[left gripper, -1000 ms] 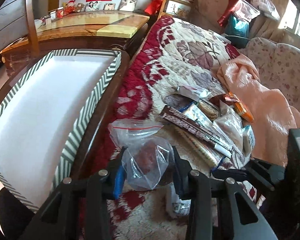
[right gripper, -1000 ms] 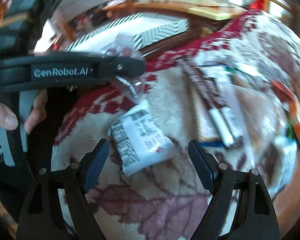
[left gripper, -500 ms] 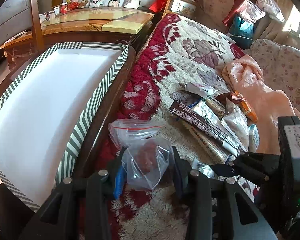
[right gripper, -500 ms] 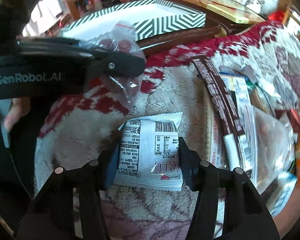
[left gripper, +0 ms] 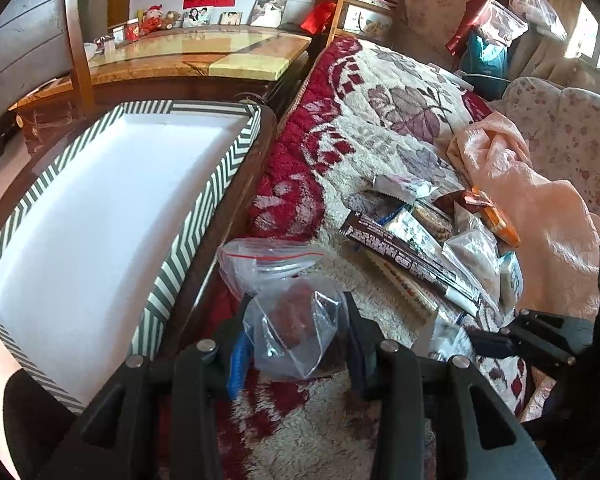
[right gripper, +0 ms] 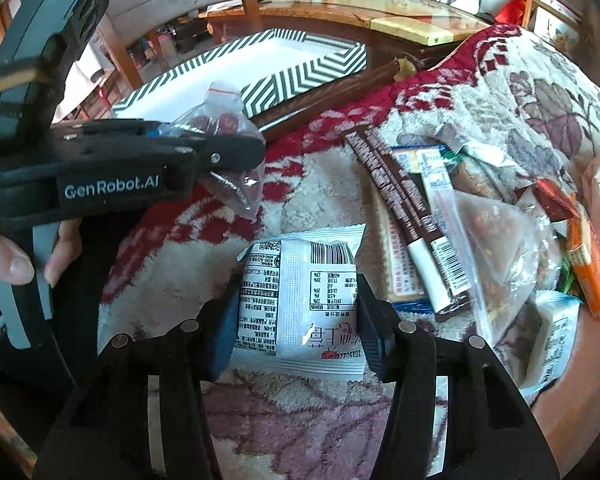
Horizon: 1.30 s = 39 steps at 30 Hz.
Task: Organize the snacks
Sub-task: 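Carry the red-date bag and white packet over the striped white tray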
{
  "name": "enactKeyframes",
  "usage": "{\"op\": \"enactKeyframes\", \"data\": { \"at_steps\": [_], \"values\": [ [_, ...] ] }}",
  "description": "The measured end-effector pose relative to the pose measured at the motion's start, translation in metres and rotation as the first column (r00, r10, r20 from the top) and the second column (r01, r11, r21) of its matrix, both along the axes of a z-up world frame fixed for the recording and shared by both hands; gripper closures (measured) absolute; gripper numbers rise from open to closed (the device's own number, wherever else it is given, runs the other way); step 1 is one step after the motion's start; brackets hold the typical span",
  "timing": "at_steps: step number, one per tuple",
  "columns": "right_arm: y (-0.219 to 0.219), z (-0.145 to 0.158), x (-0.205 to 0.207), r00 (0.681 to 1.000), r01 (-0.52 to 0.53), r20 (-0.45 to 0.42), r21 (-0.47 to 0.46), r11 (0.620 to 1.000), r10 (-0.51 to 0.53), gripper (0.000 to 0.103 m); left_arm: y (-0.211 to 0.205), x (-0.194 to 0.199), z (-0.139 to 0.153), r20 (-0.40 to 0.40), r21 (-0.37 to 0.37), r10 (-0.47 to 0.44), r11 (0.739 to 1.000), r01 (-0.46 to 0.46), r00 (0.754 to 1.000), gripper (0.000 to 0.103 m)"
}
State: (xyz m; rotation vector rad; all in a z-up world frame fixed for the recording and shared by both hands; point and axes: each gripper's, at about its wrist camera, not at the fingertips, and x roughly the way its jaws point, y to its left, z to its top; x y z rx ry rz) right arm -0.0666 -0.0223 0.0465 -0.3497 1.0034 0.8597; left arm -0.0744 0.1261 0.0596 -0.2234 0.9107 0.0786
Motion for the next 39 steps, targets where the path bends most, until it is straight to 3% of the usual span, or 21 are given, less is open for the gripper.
{"op": "enactKeyframes", "data": {
  "at_steps": [14, 39],
  "values": [
    [0.019, 0.020, 0.015, 0.998, 0.043, 0.043, 0.006, 0.999, -0.043, 0.051, 0.014, -0.007, 0.020, 0.030, 0.038, 0.046, 0.998, -0.047, 0.999, 0.061],
    [0.102, 0.036, 0.025, 0.996, -0.077, 0.051, 0.004, 0.997, 0.077, 0.051, 0.099, -0.008, 0.034, 0.023, 0.041, 0.209, 0.977, -0.210, 0.978, 0.061]
  ]
}}
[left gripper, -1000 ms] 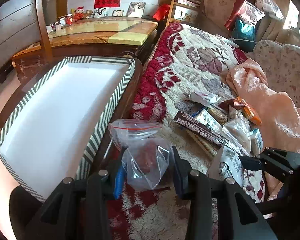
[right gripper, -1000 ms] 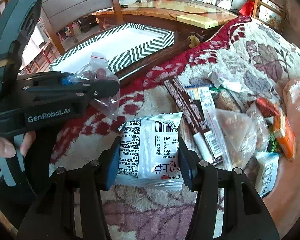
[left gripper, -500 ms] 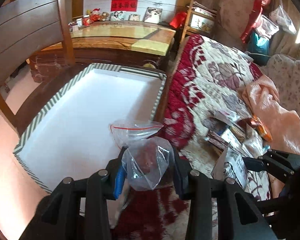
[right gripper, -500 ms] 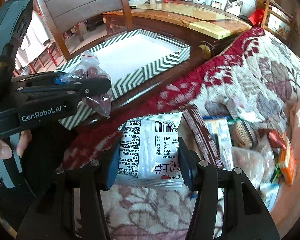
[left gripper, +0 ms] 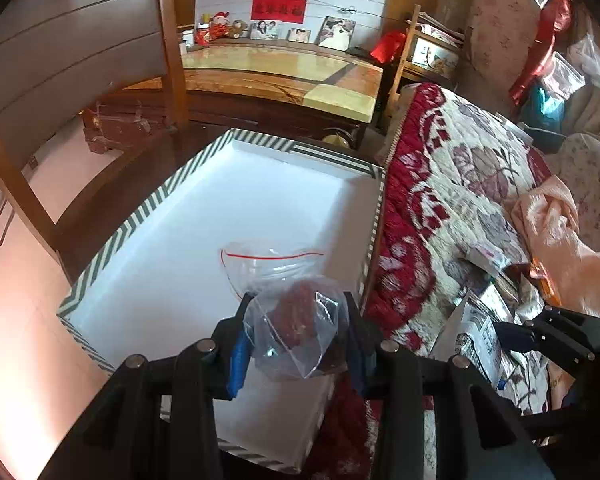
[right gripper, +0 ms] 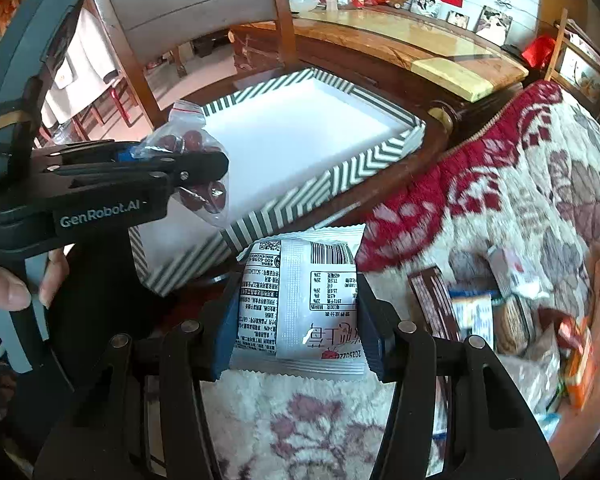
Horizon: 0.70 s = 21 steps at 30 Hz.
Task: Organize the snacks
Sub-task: 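Carry the red-date bag and white packet over the striped white tray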
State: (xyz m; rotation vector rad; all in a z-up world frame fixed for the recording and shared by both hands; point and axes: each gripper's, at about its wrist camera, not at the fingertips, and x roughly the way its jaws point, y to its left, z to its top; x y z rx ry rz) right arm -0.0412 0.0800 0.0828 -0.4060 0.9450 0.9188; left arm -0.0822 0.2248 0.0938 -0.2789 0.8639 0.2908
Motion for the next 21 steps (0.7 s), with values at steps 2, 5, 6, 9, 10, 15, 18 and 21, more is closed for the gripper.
{"op": "enactKeyframes", "data": {
  "at_steps": [2, 5, 6, 9, 10, 15, 18, 21],
  "values": [
    [0.007, 0.003, 0.002, 1.000, -0.008, 0.006, 0.001, 1.000, 0.008, 0.051, 0.006, 0.003, 0.000, -0.002, -0.006, 0.008, 1.000, -0.008, 1.000, 0.061],
    [0.020, 0.007, 0.006, 1.000, -0.021, 0.013, 0.008, 1.000, 0.020, 0.051, 0.016, 0.008, -0.002, -0.006, -0.032, 0.024, 0.999, -0.024, 1.000, 0.061],
    [0.026, 0.009, 0.008, 1.000, -0.025, 0.015, 0.011, 1.000, 0.025, 0.051, 0.021, 0.010, -0.003, -0.008, -0.045, 0.031, 0.998, -0.032, 0.999, 0.061],
    [0.039, 0.013, 0.014, 0.999, -0.035, 0.011, 0.025, 0.999, 0.035, 0.051, 0.034, 0.013, -0.006, -0.017, -0.075, 0.056, 0.996, -0.057, 0.998, 0.061],
    [0.045, 0.013, 0.016, 0.999, -0.040, 0.009, 0.029, 0.999, 0.040, 0.051, 0.039, 0.014, -0.008, -0.020, -0.088, 0.065, 0.994, -0.066, 0.998, 0.061],
    [0.071, 0.010, 0.026, 0.998, -0.063, 0.002, 0.027, 0.998, 0.063, 0.051, 0.061, 0.020, -0.018, -0.052, -0.136, 0.103, 0.985, -0.109, 0.993, 0.061],
    [0.085, 0.005, 0.035, 0.998, -0.070, -0.002, 0.022, 0.997, 0.070, 0.051, 0.072, 0.022, -0.025, -0.069, -0.153, 0.128, 0.979, -0.137, 0.989, 0.061],
    [0.097, 0.003, 0.045, 0.998, -0.068, -0.014, 0.030, 0.997, 0.069, 0.051, 0.081, 0.024, -0.033, -0.092, -0.167, 0.156, 0.971, -0.169, 0.984, 0.061]
  ]
}}
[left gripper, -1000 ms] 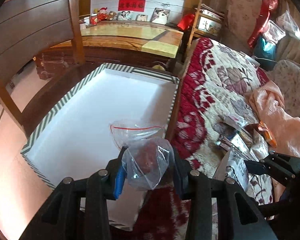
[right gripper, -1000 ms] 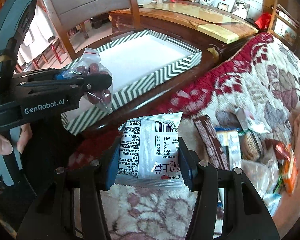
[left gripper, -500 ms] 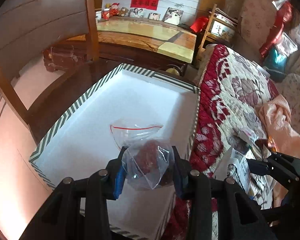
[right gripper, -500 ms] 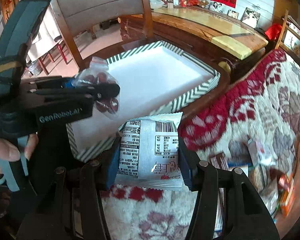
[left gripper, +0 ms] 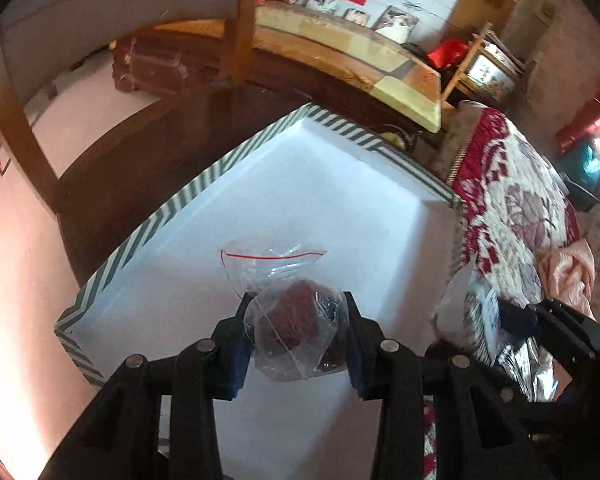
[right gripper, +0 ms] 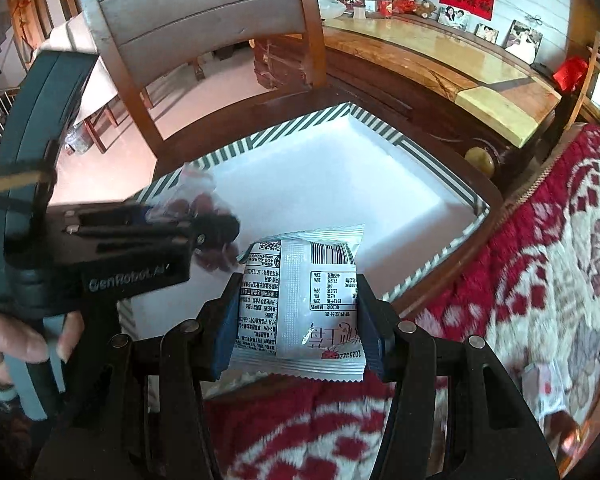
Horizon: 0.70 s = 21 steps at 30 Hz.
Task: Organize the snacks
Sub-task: 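Carry the red-date bag and white packet over the striped white tray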
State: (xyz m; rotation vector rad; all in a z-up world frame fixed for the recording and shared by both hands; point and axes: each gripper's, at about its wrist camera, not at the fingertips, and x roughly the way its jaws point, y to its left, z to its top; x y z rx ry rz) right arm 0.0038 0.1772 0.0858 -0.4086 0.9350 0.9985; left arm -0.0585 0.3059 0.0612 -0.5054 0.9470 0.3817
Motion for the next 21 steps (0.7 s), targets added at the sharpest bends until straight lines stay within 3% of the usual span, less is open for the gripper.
{"op": "enactKeyframes", "data": {
  "at_steps": [15, 21],
  "values": [
    [0.035, -0.042, 0.026, 0.997, 0.005, -0.082, -0.049, 0.999, -0.009, 0.051, 0.015, 0.006, -0.022, -0.080, 0.003, 0.053, 0.999, -0.053, 0.995, 0.060],
    [0.040, -0.050, 0.024, 0.994, -0.017, -0.110, -0.068, 0.998, 0.010, 0.050, 0.016, 0.007, -0.024, -0.101, 0.022, 0.068, 0.998, -0.066, 0.993, 0.047]
  ]
}}
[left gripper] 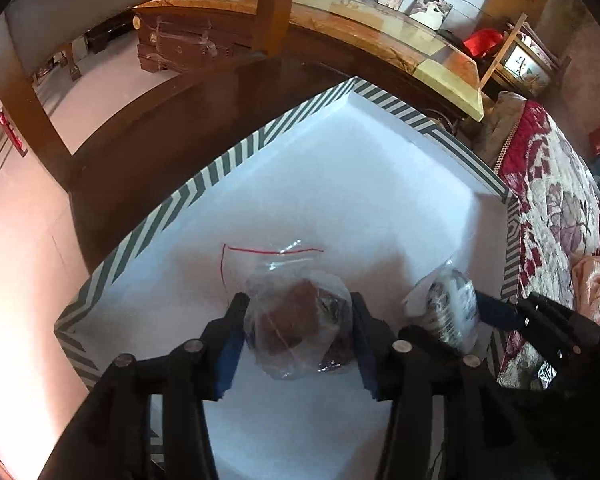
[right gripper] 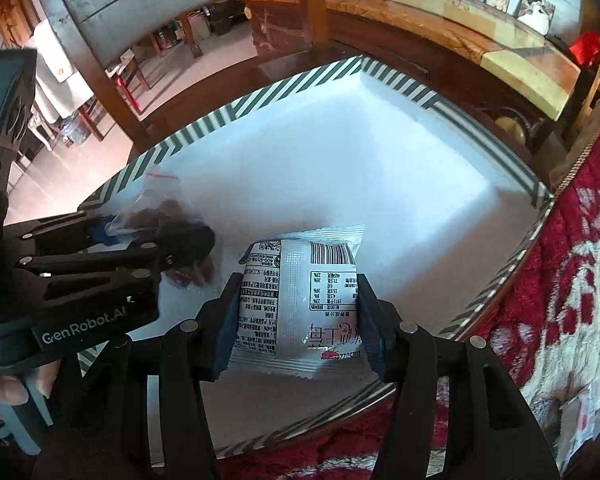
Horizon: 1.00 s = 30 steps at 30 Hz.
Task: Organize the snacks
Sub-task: 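Carry the red-date bag and white packet over the striped white tray, then open the left tool over the tray while the right releases its packet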
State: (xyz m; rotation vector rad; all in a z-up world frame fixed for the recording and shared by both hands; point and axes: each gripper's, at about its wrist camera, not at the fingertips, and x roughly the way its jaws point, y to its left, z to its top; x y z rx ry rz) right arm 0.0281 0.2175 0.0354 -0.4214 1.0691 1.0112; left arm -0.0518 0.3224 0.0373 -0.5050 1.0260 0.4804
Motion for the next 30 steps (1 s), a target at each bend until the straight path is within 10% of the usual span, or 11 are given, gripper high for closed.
{"op": "enactKeyframes", "data": {
  "at_steps": [11, 30],
  "values": [
    [-0.026, 0.019, -0.012, 0.999, 0.053, 0.001, 0.059, 0.997, -0.053, 0.041, -0.008, -0.010, 0.013, 0.034, 0.043, 0.018, 0.999, -0.019, 0.999, 0.020],
    [-0.197, 0.042, -0.043, 0.958, 0.278, 0.026, 0.145, 0.950, -0.284, 0.040, -0.089, -0.024, 0.049, 0.110, 0.103, -0.125, 0.988, 0.113, 0.986, 0.012]
  ]
}}
